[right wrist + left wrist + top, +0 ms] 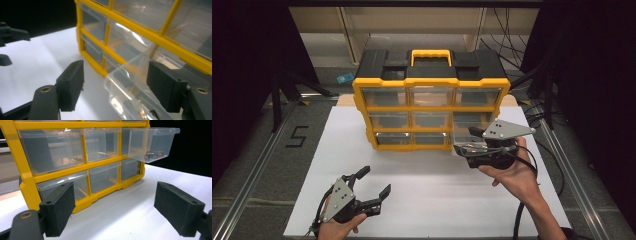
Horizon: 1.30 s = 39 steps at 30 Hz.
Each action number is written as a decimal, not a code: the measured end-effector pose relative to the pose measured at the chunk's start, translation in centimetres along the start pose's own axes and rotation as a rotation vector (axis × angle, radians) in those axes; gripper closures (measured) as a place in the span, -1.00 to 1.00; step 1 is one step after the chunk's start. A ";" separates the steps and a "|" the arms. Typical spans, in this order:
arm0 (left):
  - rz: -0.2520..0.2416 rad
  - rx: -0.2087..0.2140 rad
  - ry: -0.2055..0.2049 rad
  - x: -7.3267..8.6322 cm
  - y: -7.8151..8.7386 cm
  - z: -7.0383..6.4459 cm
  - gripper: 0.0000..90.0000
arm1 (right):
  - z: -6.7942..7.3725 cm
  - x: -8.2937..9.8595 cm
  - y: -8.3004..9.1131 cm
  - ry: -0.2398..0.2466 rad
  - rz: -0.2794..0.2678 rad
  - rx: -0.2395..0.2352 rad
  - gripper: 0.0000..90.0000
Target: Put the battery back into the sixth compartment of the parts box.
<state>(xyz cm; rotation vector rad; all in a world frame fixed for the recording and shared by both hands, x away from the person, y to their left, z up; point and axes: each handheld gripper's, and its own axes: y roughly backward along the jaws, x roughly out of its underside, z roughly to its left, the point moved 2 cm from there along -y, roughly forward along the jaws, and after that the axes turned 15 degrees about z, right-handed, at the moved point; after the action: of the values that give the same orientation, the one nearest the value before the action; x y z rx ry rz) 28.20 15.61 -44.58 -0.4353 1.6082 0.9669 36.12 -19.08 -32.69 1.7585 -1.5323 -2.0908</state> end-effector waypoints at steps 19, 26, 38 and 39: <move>0.000 0.003 0.001 0.0 0.0 0.0 -0.63 | 3.6 2.0 -1.1 -0.001 -0.056 -0.054 -0.39; 0.001 0.004 0.000 0.0 0.0 0.0 -0.63 | 4.0 2.9 -1.3 -0.012 -0.080 -0.060 -0.40; 0.000 0.005 0.001 0.0 0.0 -0.1 -0.63 | 4.3 5.6 -1.6 -0.052 -0.090 -0.080 -0.40; 0.000 0.005 0.001 0.0 0.0 -0.1 -0.63 | 4.2 5.8 -1.7 -0.056 -0.092 -0.085 -0.41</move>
<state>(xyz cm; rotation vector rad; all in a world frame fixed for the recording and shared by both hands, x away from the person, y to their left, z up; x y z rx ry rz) 28.15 15.56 -44.58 -0.4325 1.6108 0.9623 31.66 -18.70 -38.61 1.7895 -1.3769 -2.2299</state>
